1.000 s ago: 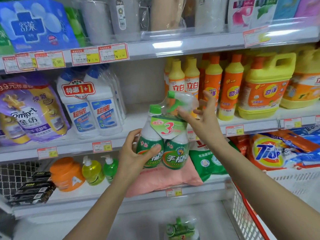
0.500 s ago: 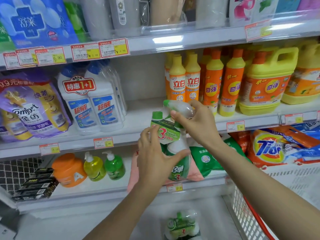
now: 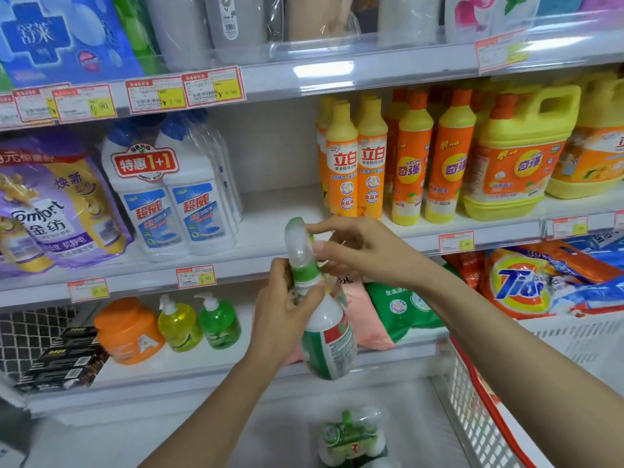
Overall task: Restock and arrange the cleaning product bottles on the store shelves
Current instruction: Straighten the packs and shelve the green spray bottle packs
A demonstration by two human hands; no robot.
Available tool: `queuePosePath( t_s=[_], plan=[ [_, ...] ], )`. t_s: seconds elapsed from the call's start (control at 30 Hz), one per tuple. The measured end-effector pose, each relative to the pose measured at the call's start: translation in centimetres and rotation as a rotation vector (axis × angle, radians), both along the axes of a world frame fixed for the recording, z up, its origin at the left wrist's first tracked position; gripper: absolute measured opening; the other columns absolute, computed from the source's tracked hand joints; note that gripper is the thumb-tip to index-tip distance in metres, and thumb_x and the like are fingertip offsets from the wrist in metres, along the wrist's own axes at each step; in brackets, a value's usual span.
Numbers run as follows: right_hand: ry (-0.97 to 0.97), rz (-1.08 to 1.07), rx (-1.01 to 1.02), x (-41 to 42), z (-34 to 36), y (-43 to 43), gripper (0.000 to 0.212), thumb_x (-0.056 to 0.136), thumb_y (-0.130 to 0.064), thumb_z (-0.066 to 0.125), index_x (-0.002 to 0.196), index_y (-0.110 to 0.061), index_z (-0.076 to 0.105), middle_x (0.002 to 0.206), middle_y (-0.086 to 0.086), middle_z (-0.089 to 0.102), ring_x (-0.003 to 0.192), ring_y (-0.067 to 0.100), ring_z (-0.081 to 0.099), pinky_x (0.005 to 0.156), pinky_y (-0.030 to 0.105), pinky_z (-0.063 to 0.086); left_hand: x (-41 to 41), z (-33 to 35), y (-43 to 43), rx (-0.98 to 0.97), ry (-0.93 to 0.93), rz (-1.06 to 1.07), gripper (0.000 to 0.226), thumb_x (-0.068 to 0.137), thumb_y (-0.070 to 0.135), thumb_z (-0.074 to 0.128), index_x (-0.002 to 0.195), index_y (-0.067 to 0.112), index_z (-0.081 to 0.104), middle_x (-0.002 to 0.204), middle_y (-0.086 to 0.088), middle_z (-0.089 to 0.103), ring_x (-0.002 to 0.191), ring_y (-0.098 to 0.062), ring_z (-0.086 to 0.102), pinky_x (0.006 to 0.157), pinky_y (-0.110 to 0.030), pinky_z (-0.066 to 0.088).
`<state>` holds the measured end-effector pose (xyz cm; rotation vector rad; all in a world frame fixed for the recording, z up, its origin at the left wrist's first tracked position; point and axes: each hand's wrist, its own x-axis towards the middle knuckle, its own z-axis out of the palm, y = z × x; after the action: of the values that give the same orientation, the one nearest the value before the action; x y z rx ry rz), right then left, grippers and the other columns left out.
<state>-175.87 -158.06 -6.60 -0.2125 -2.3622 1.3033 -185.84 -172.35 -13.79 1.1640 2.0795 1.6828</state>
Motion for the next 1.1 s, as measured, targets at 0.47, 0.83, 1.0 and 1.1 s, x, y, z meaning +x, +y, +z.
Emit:
queuePosePath(
  t_s=[0.47, 0.83, 1.0, 1.1],
  plan=[
    [0.251, -0.211, -0.174, -0.8, -2.4, 2.5, 0.044, 0.07, -0.014, 0.089, 0.107, -0.005, 0.068, 0.089, 0.006, 0.072, 0.065, 0.004, 0.061, 0.069, 0.029, 0.055, -1.1, 0.5, 0.5, 0.094, -0.198, -0.287, 0.034, 0.087, 0.021, 0.064, 0.12, 0.016, 0.063, 0.111, 0.004, 0.074, 0.102, -0.009, 0.067, 0.088, -0.02, 0.051],
    [0.044, -0.418, 0.179, -0.4, -0.6, 1.5, 0.051, 0.083, -0.058, 0.067, 0.122, -0.027, 0.065, 0.092, -0.013, 0.06, 0.076, 0.001, 0.056, 0.069, 0.019, 0.043, -1.0, -0.7, 0.5, -0.003, 0.153, 0.162, 0.037, 0.065, 0.059, 0.074, 0.096, 0.038, 0.067, 0.09, 0.023, 0.07, 0.087, -0.002, 0.065, 0.079, -0.034, 0.054],
    [-0.246, -0.287, -0.094, 0.0, -0.3, 0.5, 0.061, 0.075, -0.074, 0.062, 0.11, -0.025, 0.063, 0.082, 0.007, 0.074, 0.063, 0.021, 0.073, 0.063, 0.038, 0.062, -0.1, -1.8, 0.6, -0.058, 0.438, 0.246, 0.029, 0.068, 0.046, 0.084, 0.086, 0.033, 0.065, 0.082, 0.02, 0.068, 0.078, -0.004, 0.063, 0.068, -0.039, 0.053],
    [-0.204, -0.31, -0.032, -0.4, -1.1, 0.0, 0.049, 0.075, -0.064, 0.072, 0.098, -0.022, 0.063, 0.074, 0.004, 0.072, 0.06, 0.023, 0.071, 0.069, 0.045, 0.062, 0.1, -2.1, 0.6, -0.1, 0.541, 0.268, 0.037, 0.065, 0.055, 0.081, 0.08, 0.028, 0.06, 0.078, 0.015, 0.066, 0.072, -0.01, 0.062, 0.061, -0.041, 0.051]
  ],
)
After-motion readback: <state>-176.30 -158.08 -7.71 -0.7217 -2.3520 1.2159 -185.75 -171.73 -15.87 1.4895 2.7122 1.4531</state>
